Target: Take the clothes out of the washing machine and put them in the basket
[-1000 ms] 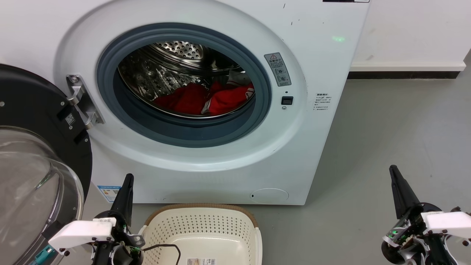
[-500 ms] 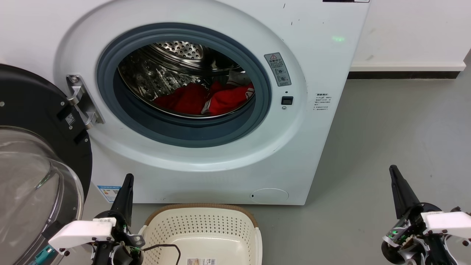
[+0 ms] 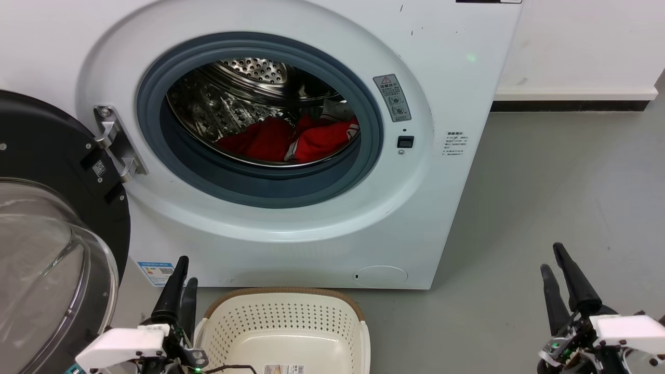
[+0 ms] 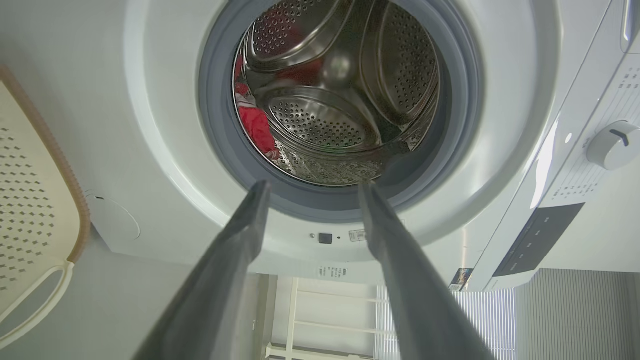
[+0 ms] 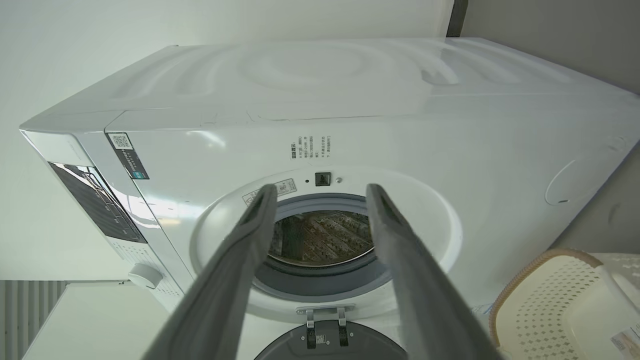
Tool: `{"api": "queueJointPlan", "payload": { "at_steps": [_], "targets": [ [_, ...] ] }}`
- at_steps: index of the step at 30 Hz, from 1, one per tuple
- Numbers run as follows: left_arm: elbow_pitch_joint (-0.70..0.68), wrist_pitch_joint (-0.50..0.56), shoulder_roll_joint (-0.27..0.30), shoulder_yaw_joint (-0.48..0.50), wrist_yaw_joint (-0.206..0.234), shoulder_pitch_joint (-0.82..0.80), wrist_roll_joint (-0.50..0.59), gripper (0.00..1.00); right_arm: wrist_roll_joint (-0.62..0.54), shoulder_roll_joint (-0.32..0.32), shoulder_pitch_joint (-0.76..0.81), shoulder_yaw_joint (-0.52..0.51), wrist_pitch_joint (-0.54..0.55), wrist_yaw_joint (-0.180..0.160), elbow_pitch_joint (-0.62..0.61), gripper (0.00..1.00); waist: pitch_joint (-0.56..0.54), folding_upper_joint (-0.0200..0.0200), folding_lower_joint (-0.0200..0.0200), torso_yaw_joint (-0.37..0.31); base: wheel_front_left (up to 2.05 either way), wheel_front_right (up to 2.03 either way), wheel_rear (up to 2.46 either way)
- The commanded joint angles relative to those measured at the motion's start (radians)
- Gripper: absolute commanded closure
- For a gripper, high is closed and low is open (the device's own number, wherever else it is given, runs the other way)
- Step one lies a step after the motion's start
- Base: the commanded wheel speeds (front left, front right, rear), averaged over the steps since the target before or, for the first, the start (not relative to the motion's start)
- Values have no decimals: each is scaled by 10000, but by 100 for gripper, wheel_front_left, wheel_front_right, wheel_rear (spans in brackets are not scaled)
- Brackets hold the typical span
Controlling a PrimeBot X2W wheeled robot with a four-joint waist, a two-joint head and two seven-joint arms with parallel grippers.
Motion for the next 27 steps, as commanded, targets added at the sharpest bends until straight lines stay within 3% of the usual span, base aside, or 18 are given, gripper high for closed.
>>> {"api": "queueJointPlan", "payload": {
  "at_steps": [1, 7, 27],
  "targets": [
    [-217, -102, 14, -30, -8, -123, 49, 0, -35, -5, -96, 37, -112, 0, -152, 0, 2, 0, 0, 0, 0, 0, 0],
    [-454, -408, 15, 1, 15, -49, 834, 0, -649, -4, 5, -15, -419, 0, -232, 0, 11, 0, 0, -1, 0, 0, 0],
    [-1640, -1288, 20, -481, 985, 245, 5260, 0, -5319, -4, 385, -85, -1300, 0, -1533, 0, 70, 0, 0, -17, 0, 0, 0]
  ]
}}
